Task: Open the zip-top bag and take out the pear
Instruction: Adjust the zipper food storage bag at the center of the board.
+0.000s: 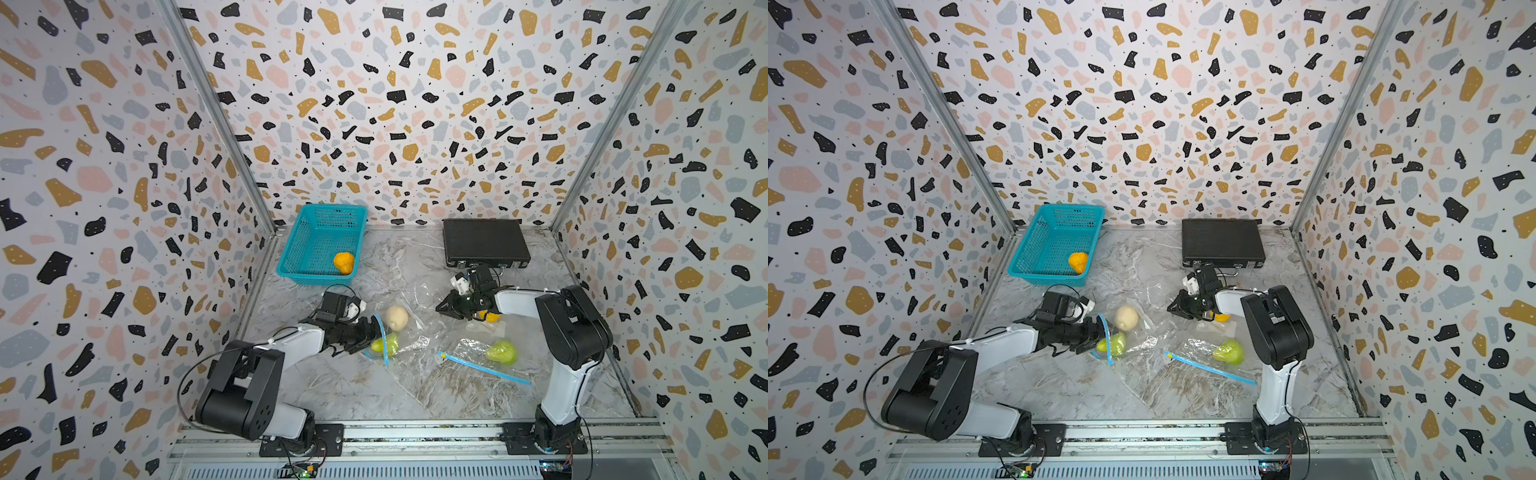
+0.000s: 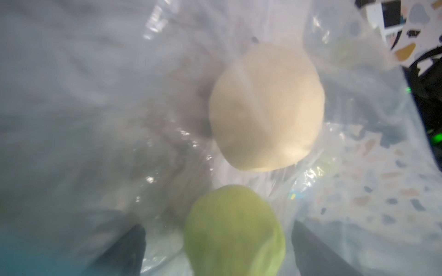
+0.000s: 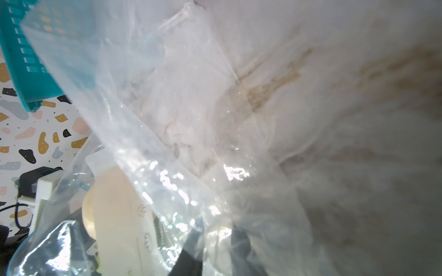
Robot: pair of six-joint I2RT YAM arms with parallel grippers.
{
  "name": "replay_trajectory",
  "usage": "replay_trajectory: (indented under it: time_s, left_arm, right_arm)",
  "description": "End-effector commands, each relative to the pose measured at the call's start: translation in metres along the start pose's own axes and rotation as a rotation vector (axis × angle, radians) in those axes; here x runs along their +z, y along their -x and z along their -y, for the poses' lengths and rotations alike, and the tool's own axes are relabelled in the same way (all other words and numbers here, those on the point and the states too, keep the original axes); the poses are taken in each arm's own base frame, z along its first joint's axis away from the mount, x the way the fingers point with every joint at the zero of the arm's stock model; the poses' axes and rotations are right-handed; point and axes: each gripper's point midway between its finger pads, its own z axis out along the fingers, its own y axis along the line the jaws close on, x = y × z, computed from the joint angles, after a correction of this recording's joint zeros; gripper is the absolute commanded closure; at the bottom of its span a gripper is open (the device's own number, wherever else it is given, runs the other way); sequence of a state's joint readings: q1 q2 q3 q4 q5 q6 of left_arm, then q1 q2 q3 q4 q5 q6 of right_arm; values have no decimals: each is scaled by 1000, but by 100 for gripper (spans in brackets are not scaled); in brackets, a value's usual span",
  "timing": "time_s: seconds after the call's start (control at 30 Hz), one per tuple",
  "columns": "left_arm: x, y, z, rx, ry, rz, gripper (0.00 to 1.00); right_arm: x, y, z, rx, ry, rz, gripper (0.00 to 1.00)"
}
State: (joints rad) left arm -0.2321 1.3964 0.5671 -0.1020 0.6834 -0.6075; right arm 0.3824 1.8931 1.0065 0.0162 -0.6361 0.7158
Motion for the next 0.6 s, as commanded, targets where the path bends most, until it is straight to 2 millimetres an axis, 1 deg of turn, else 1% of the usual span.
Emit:
replay_trajectory:
  time_s: [0.0, 0.1, 0.2, 0.33, 0.57]
  left_arm:
    - [-17, -5, -12, 34, 88, 17, 1]
    - [-17, -8, -5, 51, 67, -2, 1]
    - [-12, -11, -6, 58, 70, -20, 1]
    - [-5, -8, 1, 73, 61, -22, 1]
    - [-2, 13, -5, 72, 145, 23, 0]
  right_arm:
    - [-1, 8, -2, -3, 1, 17, 77]
    - [0, 10, -1, 4, 4, 18, 77]
    - [1, 11, -2, 6, 11, 20, 77]
    - [1, 12, -3, 2, 15, 24, 77]
    - [1, 10, -1, -3, 6, 21, 77]
